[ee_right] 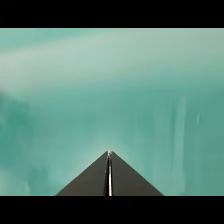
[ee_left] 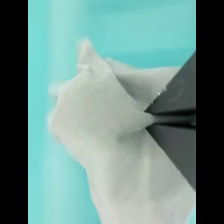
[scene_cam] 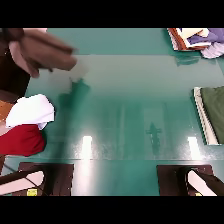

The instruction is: Fold the shirts.

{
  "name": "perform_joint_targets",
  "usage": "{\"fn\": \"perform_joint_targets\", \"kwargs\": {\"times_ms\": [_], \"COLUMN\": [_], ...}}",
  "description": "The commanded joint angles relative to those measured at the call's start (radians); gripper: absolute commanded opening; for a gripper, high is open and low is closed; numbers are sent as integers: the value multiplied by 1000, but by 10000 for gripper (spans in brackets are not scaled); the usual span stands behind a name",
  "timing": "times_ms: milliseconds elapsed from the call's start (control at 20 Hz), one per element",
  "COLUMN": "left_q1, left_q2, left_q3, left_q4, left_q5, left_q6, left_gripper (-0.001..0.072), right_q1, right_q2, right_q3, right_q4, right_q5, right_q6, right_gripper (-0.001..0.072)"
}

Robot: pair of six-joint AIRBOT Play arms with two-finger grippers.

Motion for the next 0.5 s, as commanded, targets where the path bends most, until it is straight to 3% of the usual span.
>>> {"fn": "perform_joint_targets", "kwargs": {"times_ms": [0, 200, 450], "left_q1": [-148, -363, -608], "left_q2": [164, 211, 111], "left_q3": [115, 106, -46], "left_q4": [-43, -43, -44], "left_q5": [-81, -124, -169], "left_q6": [30, 31, 23], "left_gripper": [23, 23, 23], "right_q1": [4, 54, 157], "right_q2": [-37, -125, -220], "right_q3": [152, 311, 437], "right_q4": [0, 0, -1], "right_q5": [-3, 92, 198], "right_q6": [0, 0, 0], "right_gripper": [19, 19, 19]}}
